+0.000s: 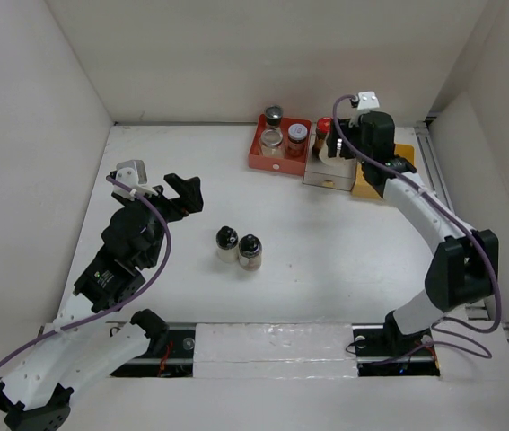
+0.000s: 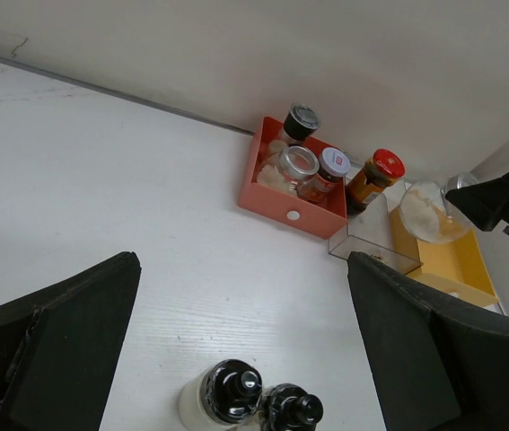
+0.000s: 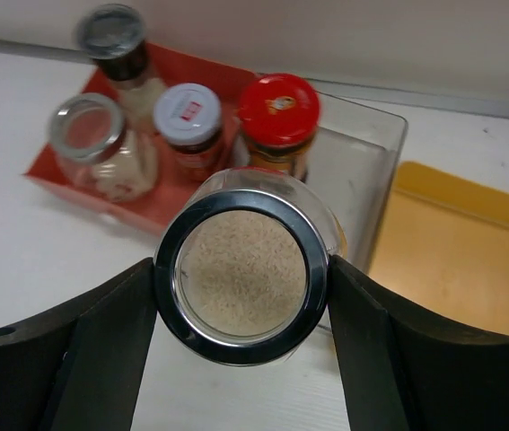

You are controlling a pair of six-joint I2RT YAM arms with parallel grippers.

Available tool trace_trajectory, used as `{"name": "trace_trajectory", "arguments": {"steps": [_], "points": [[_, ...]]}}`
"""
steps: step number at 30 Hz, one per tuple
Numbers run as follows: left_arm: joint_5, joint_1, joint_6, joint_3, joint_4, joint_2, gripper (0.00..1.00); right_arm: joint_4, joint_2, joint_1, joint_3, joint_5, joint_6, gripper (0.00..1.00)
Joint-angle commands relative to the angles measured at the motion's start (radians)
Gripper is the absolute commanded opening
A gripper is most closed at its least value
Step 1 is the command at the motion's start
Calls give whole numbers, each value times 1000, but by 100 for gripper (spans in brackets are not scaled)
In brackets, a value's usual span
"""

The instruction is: Organize the condiment bottles

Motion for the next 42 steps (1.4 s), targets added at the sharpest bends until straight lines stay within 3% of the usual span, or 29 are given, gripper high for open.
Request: {"name": "trace_trajectory", "arguments": {"steps": [1,9,20,24,30,36,38,40,42], "points": [[7,1,9,-8,40,-4,97,75,41,-50,64,-6,-2,57],[7,1,9,-8,40,-4,97,94,189,-146,163,-50,-11,57],[7,1,9,-8,40,-4,97,152,334,-146,162,-68,0,59],[7,1,9,-8,40,5,97,163,344,-146,142,-68,0,65],[7,1,9,-8,40,16,97,163,269,-146,131,-68,9,95],[-2,1,9,-8,40,16,97,163,100,-28,6,-50,9,99],[-12,1,9,-8,40,16,97,163,20,34,-52,-61,0,92],[-12,1,9,-8,40,16,97,184,-44,149,-146,-61,-9,45],[-12,1,9,-8,40,16,97,194,-86,262,-200,-81,-23,9]]}}
